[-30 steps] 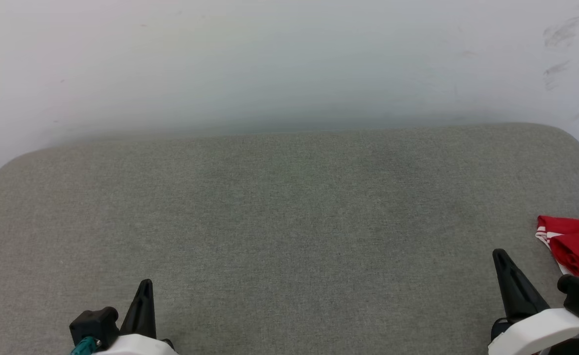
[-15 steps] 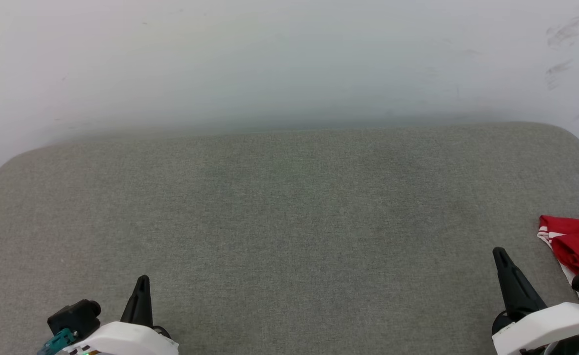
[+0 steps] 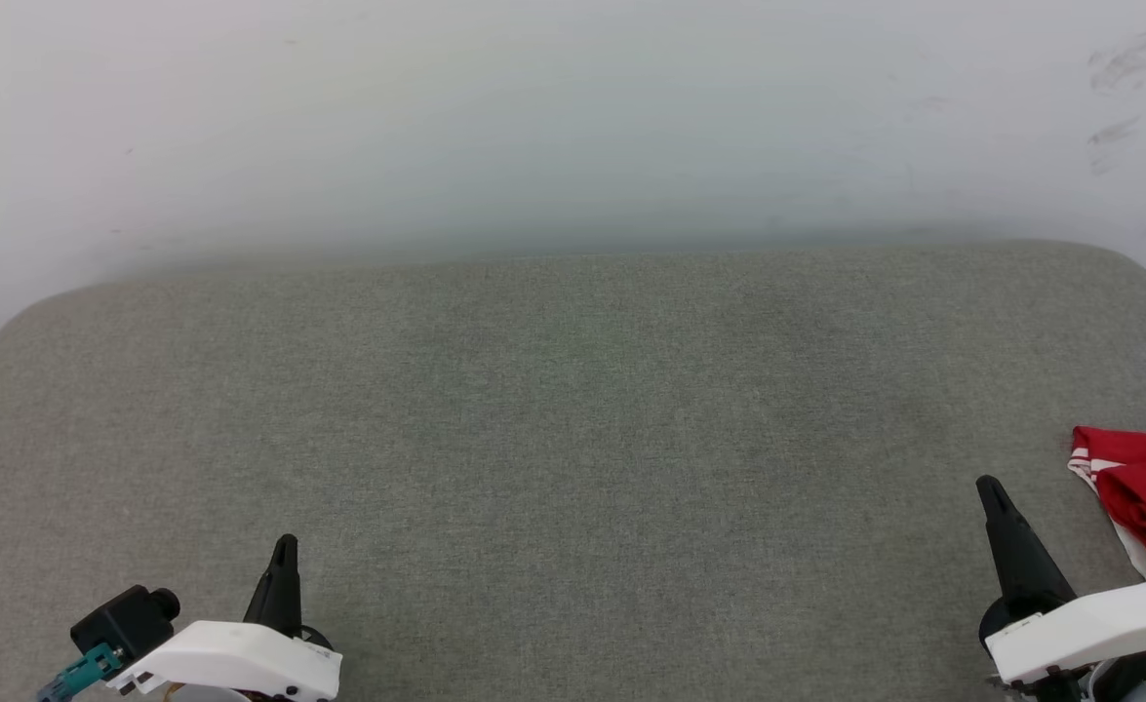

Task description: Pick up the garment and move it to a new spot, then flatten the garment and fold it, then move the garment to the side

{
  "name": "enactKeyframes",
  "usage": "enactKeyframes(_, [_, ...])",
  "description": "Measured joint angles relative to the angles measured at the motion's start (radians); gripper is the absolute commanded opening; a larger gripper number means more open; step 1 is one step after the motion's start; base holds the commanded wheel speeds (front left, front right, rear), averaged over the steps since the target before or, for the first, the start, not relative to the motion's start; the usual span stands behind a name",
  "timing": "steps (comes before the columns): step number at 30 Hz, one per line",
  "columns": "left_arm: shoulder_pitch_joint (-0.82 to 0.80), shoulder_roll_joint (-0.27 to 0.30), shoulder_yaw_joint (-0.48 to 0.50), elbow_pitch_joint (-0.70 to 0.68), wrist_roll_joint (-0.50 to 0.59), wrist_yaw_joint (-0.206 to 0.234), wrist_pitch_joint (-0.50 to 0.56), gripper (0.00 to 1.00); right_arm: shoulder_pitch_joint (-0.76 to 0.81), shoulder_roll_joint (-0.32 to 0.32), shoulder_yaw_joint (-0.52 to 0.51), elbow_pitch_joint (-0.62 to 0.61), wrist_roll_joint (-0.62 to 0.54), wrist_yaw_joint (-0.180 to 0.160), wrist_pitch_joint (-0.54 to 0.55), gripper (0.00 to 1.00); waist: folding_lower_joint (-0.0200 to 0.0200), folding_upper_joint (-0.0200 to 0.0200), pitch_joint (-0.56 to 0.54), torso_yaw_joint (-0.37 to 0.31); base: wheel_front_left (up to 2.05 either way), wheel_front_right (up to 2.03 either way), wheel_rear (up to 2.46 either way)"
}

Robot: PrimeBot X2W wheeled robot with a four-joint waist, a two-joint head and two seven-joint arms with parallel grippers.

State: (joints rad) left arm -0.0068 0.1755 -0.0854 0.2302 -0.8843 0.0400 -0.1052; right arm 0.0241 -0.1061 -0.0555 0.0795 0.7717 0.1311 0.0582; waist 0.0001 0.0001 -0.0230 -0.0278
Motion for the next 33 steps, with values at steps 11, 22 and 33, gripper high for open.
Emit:
enactKeyframes(11, [-0.018,-0.023,0.033,0.002,-0.122,-0.031,0.037,0.0,-0.023,0.01,-0.009,0.028,0.14,0.0,0.01,0.0,0.0,0.0,0.003,0.003,0.0,0.0,0.0])
enactKeyframes(22, [-0.029,-0.039,0.064,0.005,-0.231,-0.055,0.069,0.0,-0.042,0.017,-0.019,0.053,0.266,0.0,0.018,0.0,0.0,0.0,0.006,0.007,0.0,0.0,0.0])
enactKeyframes(33, [-0.044,-0.06,0.096,0.007,-0.347,-0.083,0.104,0.0,-0.063,0.025,-0.029,0.08,0.4,0.0,0.024,0.0,0.0,0.0,0.01,0.011,0.0,0.0,0.0])
